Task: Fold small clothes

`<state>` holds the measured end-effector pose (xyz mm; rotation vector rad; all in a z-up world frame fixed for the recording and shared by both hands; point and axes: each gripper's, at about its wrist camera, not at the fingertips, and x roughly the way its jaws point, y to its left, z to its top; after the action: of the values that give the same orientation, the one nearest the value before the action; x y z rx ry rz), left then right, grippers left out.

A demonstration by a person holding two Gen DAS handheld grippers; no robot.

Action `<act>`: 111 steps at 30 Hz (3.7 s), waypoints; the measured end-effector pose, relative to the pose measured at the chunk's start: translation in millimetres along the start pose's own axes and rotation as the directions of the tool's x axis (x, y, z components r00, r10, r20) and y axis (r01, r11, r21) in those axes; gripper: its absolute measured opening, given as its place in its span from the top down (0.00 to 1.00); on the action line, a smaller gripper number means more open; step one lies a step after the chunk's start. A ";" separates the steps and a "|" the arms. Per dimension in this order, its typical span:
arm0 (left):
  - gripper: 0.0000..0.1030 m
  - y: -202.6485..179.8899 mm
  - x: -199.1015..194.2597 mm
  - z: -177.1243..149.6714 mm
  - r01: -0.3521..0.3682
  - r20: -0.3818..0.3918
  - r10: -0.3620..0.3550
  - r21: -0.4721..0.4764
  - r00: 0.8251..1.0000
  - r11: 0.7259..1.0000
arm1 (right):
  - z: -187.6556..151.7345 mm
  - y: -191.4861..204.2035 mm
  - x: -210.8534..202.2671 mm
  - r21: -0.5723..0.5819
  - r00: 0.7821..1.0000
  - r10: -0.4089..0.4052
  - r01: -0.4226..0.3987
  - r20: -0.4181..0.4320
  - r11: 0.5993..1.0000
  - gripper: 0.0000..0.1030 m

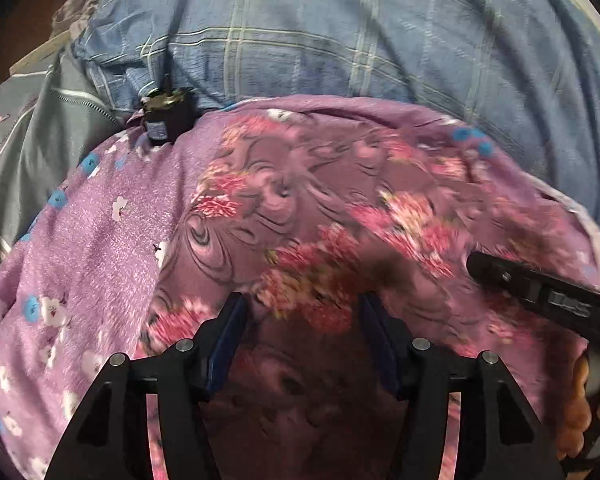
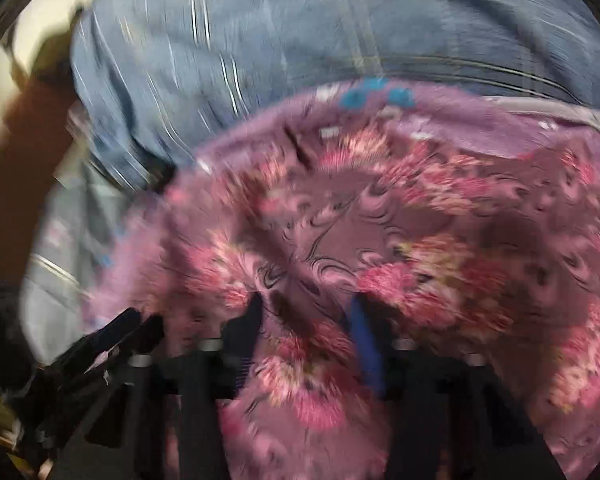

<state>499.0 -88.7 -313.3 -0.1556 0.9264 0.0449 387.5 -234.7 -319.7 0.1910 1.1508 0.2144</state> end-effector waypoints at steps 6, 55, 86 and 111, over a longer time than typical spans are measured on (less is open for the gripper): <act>0.44 -8.5 12.7 13.9 -0.026 0.019 0.026 0.017 0.999 1.000 | 52.8 -11.7 41.1 0.011 0.980 -0.185 0.185 0.069 0.983 1.00; 0.55 53.0 -18.8 8.8 -0.001 -0.020 -0.001 -0.061 1.000 0.998 | -66.3 -33.9 -94.3 0.181 0.975 -0.022 -0.019 0.222 0.983 0.98; 0.35 110.9 -91.0 -92.3 0.172 0.082 -0.151 -0.426 0.985 0.888 | -117.1 14.8 -44.5 0.164 0.986 0.169 -0.167 0.000 0.972 0.80; 0.59 113.7 -73.4 -88.4 0.294 0.181 -0.236 -0.463 0.955 0.836 | -101.6 -7.6 -69.3 0.151 0.954 0.260 -0.282 0.150 0.947 0.98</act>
<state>372.8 12.1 -319.8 -0.7449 0.7532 0.0281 267.7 -256.4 -300.8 0.5108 1.0120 0.3426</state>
